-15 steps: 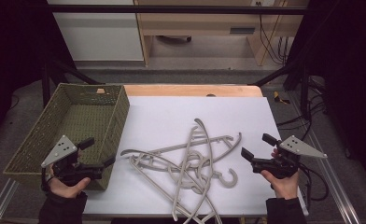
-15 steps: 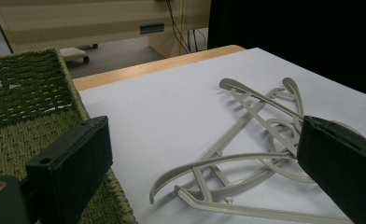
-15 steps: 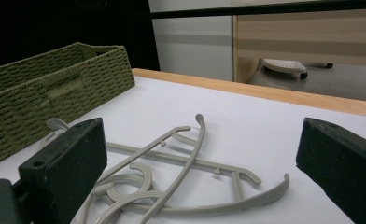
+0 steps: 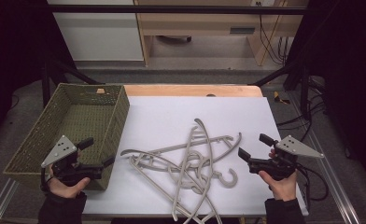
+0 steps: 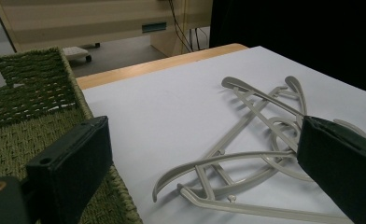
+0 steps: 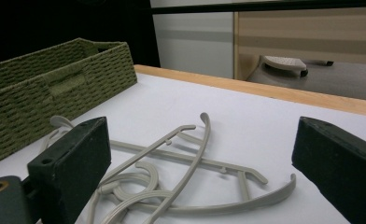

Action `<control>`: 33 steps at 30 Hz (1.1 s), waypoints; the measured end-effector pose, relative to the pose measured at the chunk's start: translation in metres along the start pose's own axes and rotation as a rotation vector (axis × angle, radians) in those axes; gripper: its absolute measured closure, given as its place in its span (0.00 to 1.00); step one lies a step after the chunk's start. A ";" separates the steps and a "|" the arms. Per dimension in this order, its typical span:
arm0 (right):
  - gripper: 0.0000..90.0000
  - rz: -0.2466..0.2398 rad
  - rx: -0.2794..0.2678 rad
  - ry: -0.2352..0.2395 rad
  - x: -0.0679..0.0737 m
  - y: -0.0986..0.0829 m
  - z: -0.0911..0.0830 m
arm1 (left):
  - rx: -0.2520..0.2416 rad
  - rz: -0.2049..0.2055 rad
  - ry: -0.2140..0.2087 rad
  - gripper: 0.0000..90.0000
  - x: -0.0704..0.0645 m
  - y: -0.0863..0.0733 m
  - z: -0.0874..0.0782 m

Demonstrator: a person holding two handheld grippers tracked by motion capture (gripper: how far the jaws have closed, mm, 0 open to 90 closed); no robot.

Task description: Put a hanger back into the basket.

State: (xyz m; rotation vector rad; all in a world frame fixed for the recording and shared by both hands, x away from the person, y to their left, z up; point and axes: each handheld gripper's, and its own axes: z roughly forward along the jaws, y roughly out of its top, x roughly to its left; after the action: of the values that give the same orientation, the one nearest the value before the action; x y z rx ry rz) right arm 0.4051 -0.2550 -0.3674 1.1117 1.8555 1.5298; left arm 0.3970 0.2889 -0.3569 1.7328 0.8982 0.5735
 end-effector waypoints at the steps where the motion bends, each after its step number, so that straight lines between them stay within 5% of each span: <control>1: 0.05 -0.006 0.006 0.002 0.002 0.000 0.000 | -0.001 0.001 0.001 0.03 0.000 0.000 -0.001; 10: 0.08 -0.015 0.099 0.048 0.028 -0.002 0.008 | 0.004 0.004 0.000 0.03 0.000 -0.001 0.000; 33: 0.17 -0.087 0.408 0.094 0.079 -0.055 0.040 | 0.005 0.011 0.000 0.04 -0.001 0.000 0.000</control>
State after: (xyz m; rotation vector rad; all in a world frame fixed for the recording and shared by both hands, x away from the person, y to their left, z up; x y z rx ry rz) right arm 0.3778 -0.1700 -0.4206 1.1259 2.3177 1.2025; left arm 0.3964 0.2875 -0.3572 1.7434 0.8918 0.5790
